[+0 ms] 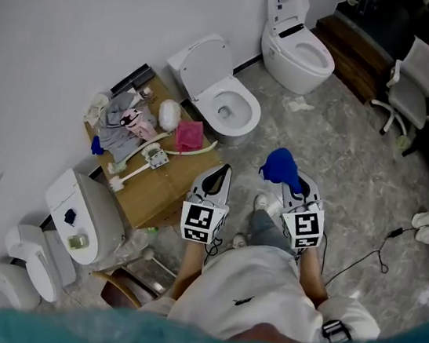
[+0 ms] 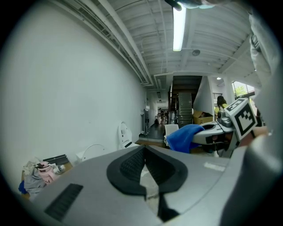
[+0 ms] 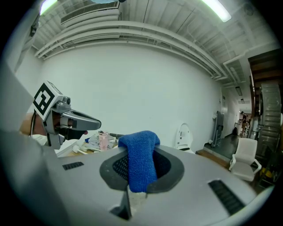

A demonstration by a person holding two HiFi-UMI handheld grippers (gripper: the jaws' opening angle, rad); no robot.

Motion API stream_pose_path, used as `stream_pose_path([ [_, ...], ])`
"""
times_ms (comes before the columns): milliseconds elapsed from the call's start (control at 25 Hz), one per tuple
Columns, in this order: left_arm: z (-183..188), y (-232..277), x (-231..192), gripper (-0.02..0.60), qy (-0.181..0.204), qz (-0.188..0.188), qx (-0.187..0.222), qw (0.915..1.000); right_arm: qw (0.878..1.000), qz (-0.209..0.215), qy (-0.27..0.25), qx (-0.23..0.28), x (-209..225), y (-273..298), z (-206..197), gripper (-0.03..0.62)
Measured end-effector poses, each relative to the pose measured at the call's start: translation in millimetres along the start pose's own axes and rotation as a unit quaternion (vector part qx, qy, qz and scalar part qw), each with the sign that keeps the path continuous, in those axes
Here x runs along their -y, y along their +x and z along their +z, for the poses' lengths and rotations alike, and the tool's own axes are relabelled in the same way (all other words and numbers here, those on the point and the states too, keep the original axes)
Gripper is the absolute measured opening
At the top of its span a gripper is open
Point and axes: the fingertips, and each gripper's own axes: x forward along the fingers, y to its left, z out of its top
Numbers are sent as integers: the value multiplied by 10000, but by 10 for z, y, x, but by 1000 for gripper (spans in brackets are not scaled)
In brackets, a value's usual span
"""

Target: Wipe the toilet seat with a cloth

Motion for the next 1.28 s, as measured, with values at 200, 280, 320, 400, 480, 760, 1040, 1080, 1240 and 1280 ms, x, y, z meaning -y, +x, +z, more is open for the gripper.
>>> stream_pose_path([
  [200, 60, 406, -160, 9, 8, 69, -60, 10000, 9999, 142, 59, 42, 260, 374, 9, 21],
  [280, 74, 584, -222, 9, -3, 115, -108, 9999, 9998, 192, 104, 42, 389, 536, 6, 21],
  [320, 90, 672, -251, 9, -5, 123, -122, 9999, 9997, 219, 127, 39, 453, 620, 10, 21],
  [400, 145, 846, -317, 9, -12, 141, -115, 9998, 9995, 292, 148, 39, 575, 792, 28, 21],
  [480, 201, 1017, -382, 9, -59, 205, -110, 9997, 9992, 382, 140, 48, 696, 949, 48, 21],
  [760, 336, 1641, -555, 9, -135, 408, -178, 9989, 9977, 658, 131, 54, 1157, 1474, 82, 21],
  [1040, 369, 2077, -640, 9, -237, 571, -275, 9977, 9961, 860, 170, 32, 1517, 1832, 71, 21],
  [1080, 364, 2114, -656, 9, -246, 582, -281, 9976, 9959, 884, 165, 28, 1538, 1878, 66, 21],
  [1240, 364, 2262, -752, 9, -269, 637, -303, 9971, 9953, 953, 159, 53, 1610, 2058, 90, 21],
  [1280, 366, 2297, -774, 9, -275, 641, -300, 9971, 9952, 965, 158, 55, 1624, 2097, 94, 21],
])
